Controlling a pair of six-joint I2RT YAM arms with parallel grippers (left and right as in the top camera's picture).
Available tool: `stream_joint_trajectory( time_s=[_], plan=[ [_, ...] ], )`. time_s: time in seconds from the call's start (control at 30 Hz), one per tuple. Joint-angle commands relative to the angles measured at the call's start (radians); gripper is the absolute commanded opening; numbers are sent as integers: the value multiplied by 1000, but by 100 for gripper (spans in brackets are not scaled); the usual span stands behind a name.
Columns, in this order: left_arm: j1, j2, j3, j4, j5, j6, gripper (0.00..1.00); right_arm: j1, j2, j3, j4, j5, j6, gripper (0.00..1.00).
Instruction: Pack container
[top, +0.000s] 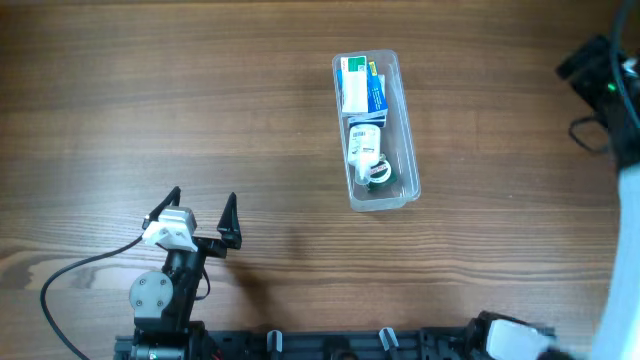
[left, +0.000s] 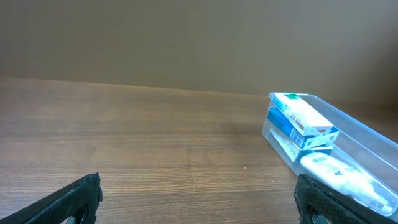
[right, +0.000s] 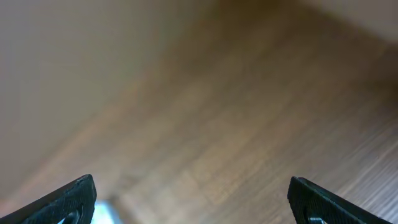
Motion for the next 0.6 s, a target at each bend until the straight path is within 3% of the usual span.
stream_joint_trajectory(
  time_s=[0.0, 0.3, 0.47, 0.57],
  plan=[
    [10, -11, -2, -6, 11, 20, 100, 15, -189, -54, -1, -1, 12, 100],
    [10, -11, -2, -6, 11, 20, 100, 182, -620, -326, -9, -1, 13, 100],
    [10, -11, -2, -6, 11, 20, 100, 222, -769, -424, -26, 56, 11, 100],
    [10, -11, -2, -6, 11, 19, 100, 234, -877, -572, 30, 43, -8, 100]
  ],
)
